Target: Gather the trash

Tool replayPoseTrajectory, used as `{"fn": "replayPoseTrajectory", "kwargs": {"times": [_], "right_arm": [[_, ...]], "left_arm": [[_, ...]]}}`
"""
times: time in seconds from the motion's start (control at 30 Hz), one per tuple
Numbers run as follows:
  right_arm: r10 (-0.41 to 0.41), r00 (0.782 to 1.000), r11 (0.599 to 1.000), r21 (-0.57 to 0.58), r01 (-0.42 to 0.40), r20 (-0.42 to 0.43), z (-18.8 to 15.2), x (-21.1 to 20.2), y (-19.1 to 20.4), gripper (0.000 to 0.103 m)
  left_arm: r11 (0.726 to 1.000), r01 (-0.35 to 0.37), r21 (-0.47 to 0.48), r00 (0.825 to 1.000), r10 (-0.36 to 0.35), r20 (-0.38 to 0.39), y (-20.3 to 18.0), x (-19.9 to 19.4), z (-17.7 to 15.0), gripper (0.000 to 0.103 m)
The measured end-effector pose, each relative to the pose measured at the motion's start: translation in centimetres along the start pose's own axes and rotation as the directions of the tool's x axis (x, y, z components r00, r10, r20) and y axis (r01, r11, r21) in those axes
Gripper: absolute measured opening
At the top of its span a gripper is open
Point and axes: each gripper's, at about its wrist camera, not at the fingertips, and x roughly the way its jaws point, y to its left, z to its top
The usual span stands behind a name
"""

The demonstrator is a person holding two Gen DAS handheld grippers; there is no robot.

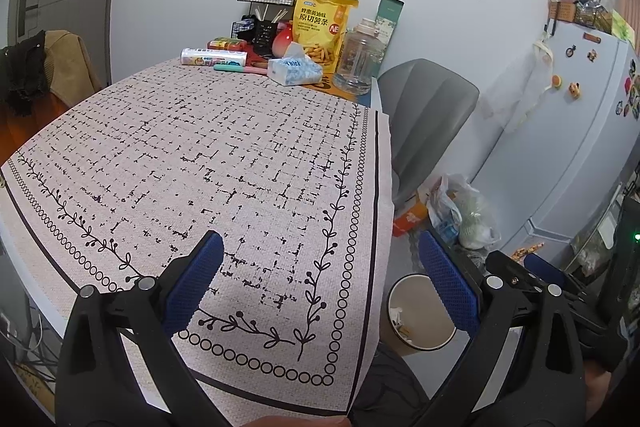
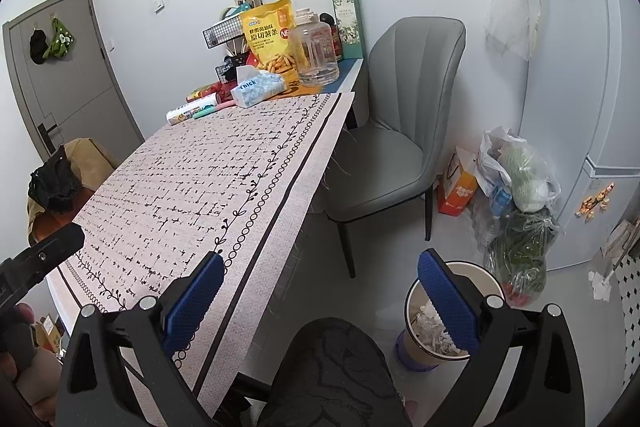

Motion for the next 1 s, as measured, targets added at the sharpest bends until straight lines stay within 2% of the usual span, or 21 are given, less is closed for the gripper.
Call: {"fn": "replayPoseTrajectory", "kwargs": {"times": [0.6, 1.0], "right_arm": [[-0.005, 1.0, 1.0, -0.008, 0.005, 0.0, -0.2, 0.1, 0.3, 0.095], [-0.012, 1.0, 1.0, -0.011, 0.012, -0.018, -0.3, 0.9, 0.4, 0.095]], "left_arm": [[1.0, -0.006, -0.009, 1.0, 0.006, -0.002, 0.3, 0.1, -0.2, 0.097], [1.0, 0.015, -0.018, 1.0, -0.016, -0.024, 0.7, 1.0, -0.5, 0.097]]}}
